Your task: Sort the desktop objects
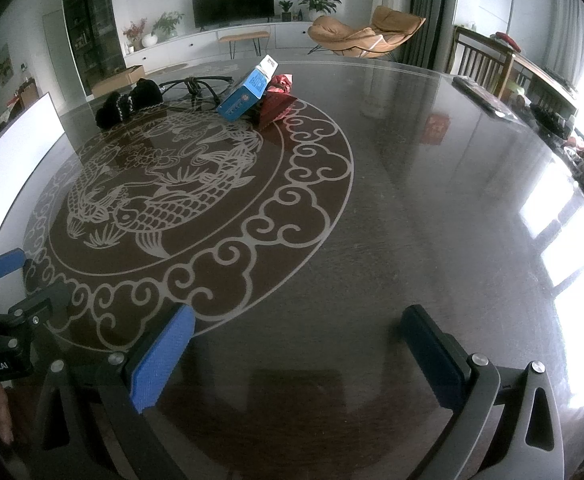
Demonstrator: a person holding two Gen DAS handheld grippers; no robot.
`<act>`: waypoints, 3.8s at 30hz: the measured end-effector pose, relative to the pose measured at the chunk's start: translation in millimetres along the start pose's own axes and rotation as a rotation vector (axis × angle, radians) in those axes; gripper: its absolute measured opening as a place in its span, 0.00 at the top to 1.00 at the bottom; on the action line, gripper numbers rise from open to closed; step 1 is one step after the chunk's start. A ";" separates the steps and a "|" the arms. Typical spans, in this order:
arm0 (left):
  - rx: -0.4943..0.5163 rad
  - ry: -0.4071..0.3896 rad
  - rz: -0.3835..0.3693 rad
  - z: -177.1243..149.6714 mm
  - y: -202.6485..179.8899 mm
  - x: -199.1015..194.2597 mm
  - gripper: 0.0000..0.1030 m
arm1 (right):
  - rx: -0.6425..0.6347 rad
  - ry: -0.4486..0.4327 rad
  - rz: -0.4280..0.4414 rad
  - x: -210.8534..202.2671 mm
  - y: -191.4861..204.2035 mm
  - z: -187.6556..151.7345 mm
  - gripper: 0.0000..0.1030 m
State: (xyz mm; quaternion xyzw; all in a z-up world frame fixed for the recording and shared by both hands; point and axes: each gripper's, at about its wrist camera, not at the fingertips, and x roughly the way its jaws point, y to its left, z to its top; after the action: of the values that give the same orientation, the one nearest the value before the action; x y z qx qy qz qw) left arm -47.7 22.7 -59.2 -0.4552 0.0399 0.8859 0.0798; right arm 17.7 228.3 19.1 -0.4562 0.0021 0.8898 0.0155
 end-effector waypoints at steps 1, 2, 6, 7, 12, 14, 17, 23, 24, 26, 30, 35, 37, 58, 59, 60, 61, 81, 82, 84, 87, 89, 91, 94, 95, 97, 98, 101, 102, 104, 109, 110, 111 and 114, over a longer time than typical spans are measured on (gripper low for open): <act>0.000 0.000 0.000 -0.5 1.1 0.3 0.00 | 0.000 0.000 0.000 0.0 0.0 -0.1 0.00; 0.000 0.000 0.000 0.0 0.0 0.0 0.00 | 0.000 0.000 0.000 0.0 0.0 0.2 0.00; 0.000 0.000 0.000 -0.3 0.8 0.2 0.00 | 0.000 0.000 0.000 0.0 0.0 0.2 0.00; 0.000 0.000 0.000 0.0 0.1 0.0 0.00 | 0.000 0.000 0.000 0.0 0.0 0.2 0.00; 0.000 0.000 0.000 -0.2 0.6 0.1 0.00 | 0.000 0.000 0.000 -0.2 0.1 -0.4 0.00; 0.000 0.000 0.000 0.1 -0.1 -0.1 0.00 | 0.000 0.000 0.000 -0.2 0.1 -0.4 0.00; 0.000 0.000 0.000 0.1 0.0 -0.1 0.00 | 0.000 0.000 0.000 -0.1 0.0 -0.1 0.00; 0.000 0.000 0.000 -0.2 0.3 0.0 0.00 | 0.000 0.000 0.000 -0.2 0.1 -0.5 0.00; 0.000 0.000 0.000 -0.4 0.7 0.1 0.00 | 0.000 0.000 0.000 -0.1 0.0 0.0 0.00; 0.000 0.000 0.000 -0.1 0.1 -0.1 0.00 | 0.000 0.000 0.000 -0.3 0.0 -0.4 0.00; 0.000 0.000 0.000 -0.4 0.6 0.1 0.00 | 0.000 0.000 0.000 -0.3 0.0 0.0 0.00; 0.000 0.000 0.000 -0.1 0.0 -0.1 0.00 | 0.000 0.000 0.000 -0.3 0.0 -0.2 0.00; 0.000 0.000 0.000 -0.1 -0.1 -0.2 0.00 | 0.000 0.000 0.000 -0.2 0.0 -0.1 0.00; 0.001 0.002 0.001 -0.4 -0.4 -0.4 0.00 | 0.000 0.000 -0.001 -0.2 -0.2 0.1 0.00; 0.002 0.001 0.004 -2.1 -1.1 -2.3 0.00 | 0.000 0.000 -0.001 -0.3 -0.1 -0.4 0.00; 0.005 0.001 0.000 -5.3 -0.9 -4.2 0.00 | 0.000 0.000 -0.001 -0.3 -0.1 -0.2 0.00; 0.009 0.000 -0.002 -5.7 -2.5 -4.9 0.00 | 0.000 0.000 -0.001 -0.3 -0.1 -0.3 0.00; -0.005 0.002 0.009 53.0 41.0 34.9 0.00 | 0.000 0.001 -0.001 -0.3 -0.3 0.3 0.00; -0.005 0.002 0.009 52.8 41.3 34.8 0.00 | -0.001 0.002 -0.002 -0.4 -0.1 0.1 0.00; -0.005 0.001 0.009 52.8 40.8 34.9 0.00 | -0.004 0.005 0.004 0.4 -0.3 0.8 0.00; -0.005 0.001 0.009 52.7 41.1 34.8 0.00 | -0.051 0.027 0.055 6.6 1.7 11.3 0.00; -0.005 0.002 0.009 52.9 40.7 34.9 0.00 | -0.081 0.002 0.113 11.6 1.0 27.6 0.00; -0.005 0.001 0.009 52.9 40.8 34.8 0.00 | -0.098 -0.049 0.099 14.7 0.8 53.6 0.00; -0.005 0.002 0.009 52.6 41.1 34.7 0.00 | -0.082 -0.075 0.111 29.9 0.6 102.7 0.00; -0.005 0.002 0.009 52.8 40.9 34.7 0.00 | -0.074 -0.061 0.107 40.3 1.3 119.7 0.00; -0.005 0.002 0.009 52.8 40.9 34.7 0.00 | -0.040 -0.041 0.091 60.8 0.5 149.7 0.00; -0.005 0.001 0.009 52.5 41.2 34.7 0.00 | -0.014 -0.038 0.095 69.9 -1.1 161.3 0.00; -0.005 0.002 0.009 52.8 41.0 34.7 0.00 | 0.048 0.033 0.110 102.0 -4.0 184.9 0.00; -0.005 0.002 0.009 52.7 41.1 34.7 0.00 | 0.058 0.044 0.135 108.8 -3.7 188.2 0.00; -0.005 0.002 0.009 52.8 41.0 34.7 0.00 | 0.055 0.053 0.211 119.1 1.3 191.1 0.28; -0.005 0.002 0.009 52.7 41.0 34.8 0.00 | -0.063 0.050 0.270 106.0 28.6 169.8 0.54; -0.005 0.002 0.009 52.7 40.9 34.8 0.00 | -0.080 0.058 0.311 96.3 32.7 155.6 0.54; -0.006 0.002 0.008 52.6 41.2 34.7 0.00 | -0.079 0.068 0.344 89.2 33.9 144.4 0.54; -0.005 0.002 0.009 52.4 41.2 34.7 0.00 | -0.084 0.091 0.434 58.7 33.8 100.3 0.51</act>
State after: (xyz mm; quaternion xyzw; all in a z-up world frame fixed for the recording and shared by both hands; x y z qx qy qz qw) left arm -116.8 -6.7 -57.0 -0.4560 0.0400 0.8859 0.0745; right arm -98.9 197.8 29.6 -0.4849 0.0636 0.8501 -0.1954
